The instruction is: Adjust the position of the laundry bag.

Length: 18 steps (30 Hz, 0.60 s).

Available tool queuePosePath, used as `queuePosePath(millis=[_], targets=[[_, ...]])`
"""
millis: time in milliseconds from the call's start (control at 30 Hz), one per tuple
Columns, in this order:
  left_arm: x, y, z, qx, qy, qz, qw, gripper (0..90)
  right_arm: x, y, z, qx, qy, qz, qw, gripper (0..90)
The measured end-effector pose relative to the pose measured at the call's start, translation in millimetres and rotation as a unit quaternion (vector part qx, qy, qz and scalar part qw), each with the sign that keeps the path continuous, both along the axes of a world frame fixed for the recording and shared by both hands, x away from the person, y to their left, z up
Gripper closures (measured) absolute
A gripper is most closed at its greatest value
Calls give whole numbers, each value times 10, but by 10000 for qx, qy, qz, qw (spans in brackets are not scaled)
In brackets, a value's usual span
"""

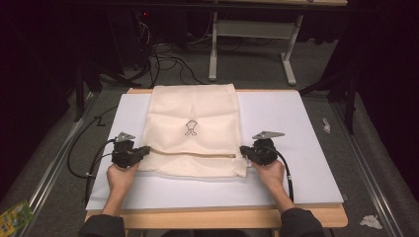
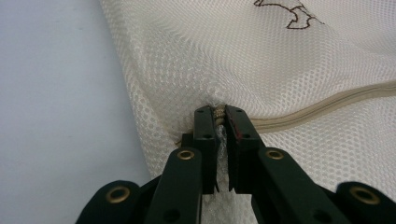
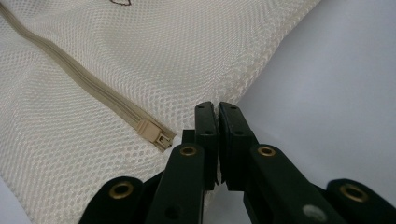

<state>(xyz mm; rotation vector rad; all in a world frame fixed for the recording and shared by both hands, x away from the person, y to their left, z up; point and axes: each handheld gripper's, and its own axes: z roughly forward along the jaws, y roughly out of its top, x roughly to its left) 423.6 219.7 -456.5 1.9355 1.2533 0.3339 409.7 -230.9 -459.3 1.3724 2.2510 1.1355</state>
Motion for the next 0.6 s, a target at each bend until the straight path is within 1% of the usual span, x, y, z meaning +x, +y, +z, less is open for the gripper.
queuePosePath(millis=[100,200,500,600], targets=[[-15,-23,-3,-25,-17,-23,10000,842,-7,-37,-1,-3,3,-18,10000,881],[-41,-57,-7,19,-45,-71,10000,842,-28,-78,-1,10,16,-24,10000,881],[-125,-141,6,-17,-122,-218,9997,842,-108,-184,8,0,0,-42,10000,881],[-132,-170,-1,-13,-122,-249,9996,842,-131,-223,8,-11,-43,-48,10000,881]])
